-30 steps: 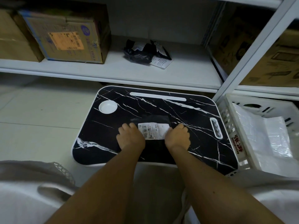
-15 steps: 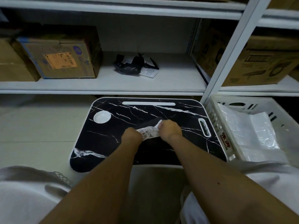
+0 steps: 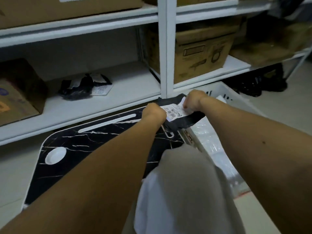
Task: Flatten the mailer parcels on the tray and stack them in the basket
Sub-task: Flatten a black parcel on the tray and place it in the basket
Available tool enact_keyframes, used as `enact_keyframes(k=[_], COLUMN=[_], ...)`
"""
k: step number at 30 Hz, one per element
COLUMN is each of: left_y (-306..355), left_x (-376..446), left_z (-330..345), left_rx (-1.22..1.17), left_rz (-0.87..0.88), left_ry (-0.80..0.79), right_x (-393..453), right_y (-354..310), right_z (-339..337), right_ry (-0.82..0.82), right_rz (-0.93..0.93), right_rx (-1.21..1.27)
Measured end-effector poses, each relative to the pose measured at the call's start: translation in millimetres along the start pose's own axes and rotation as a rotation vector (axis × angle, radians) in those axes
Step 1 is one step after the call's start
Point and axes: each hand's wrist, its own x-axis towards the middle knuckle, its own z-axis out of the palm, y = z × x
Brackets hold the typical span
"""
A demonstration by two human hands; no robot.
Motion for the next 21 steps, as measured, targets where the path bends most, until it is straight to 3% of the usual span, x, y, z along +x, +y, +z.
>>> enact_keyframes(k=[2, 7, 11, 13, 16, 21], left_y=[23.0, 76.3, 88.0, 85.9, 71.9, 62.6], left_x=[-6.9, -27.3, -42.1, -39.6, -33.5, -32.9], left_z=[25.0, 93.1, 146.4, 178.3, 210.0, 238.2], left_rx=[0.050, 0.184, 0.453, 0.382, 0.514, 0.752], left_rz=[0.094, 0.122, 0.263, 0.180, 0.255, 0.319], left_ry=[-0.094, -0.345, -0.551, -0.587, -0.576, -0.619], right_x=[8.5, 9.2, 4.8, 1.2, 1.5, 13.3], right_y=[40.2, 137.9, 192.0, 212.9, 229.6, 234.9], right_z=[5.3, 33.1, 60.3, 72.6, 93.7, 132.9], right_ry=[0.026, -0.004, 0.005, -0.040, -0.121, -0.107], right_rz=[0.049, 0.239, 0.334, 0.374, 0.399, 0.402], right_rx=[0.013, 0.118, 0.165, 0.156, 0.144, 0.198])
